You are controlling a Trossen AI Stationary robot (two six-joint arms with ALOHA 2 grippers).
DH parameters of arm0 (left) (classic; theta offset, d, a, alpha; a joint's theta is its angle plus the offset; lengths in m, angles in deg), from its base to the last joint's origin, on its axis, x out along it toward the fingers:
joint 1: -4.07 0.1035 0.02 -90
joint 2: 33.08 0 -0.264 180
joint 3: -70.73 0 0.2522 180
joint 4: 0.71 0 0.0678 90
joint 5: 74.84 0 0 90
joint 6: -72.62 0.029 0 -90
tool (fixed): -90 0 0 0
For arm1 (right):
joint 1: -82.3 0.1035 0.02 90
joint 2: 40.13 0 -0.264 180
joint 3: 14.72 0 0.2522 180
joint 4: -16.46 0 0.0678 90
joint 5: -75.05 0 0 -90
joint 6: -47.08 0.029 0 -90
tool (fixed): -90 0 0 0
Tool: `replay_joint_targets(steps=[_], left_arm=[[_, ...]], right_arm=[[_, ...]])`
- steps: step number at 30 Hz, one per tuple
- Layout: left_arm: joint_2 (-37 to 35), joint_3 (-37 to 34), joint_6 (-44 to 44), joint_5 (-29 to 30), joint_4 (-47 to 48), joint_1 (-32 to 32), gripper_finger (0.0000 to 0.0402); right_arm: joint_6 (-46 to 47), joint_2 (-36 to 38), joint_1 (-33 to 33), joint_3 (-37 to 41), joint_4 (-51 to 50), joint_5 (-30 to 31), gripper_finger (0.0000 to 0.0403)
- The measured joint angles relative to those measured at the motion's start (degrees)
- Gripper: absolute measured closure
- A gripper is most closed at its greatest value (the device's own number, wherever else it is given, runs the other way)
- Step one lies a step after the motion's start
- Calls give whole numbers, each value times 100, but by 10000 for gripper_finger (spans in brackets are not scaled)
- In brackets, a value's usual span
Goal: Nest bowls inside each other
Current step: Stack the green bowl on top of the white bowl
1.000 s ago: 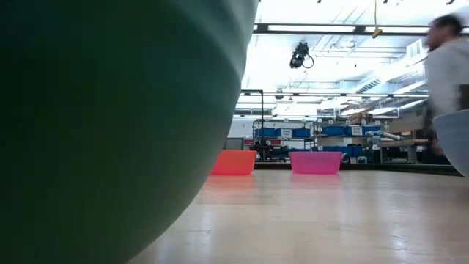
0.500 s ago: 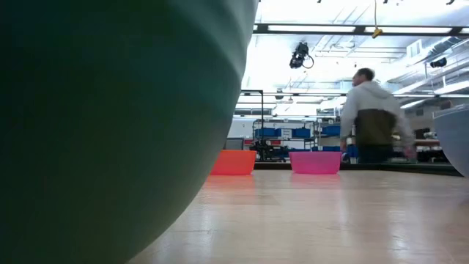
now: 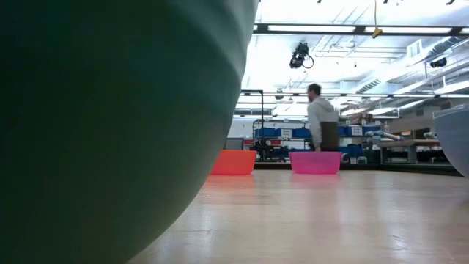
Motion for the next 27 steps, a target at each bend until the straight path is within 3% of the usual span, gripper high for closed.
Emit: replay_joint_targets(steps=[23, 27], left_arm=[[1148, 0, -261, 55, -873, -240, 260], [1221, 2, -255, 63, -1006, -240, 287]], right_arm=[[90, -9, 40, 0, 23, 6, 247], [90, -9, 40, 0, 26, 7, 247]])
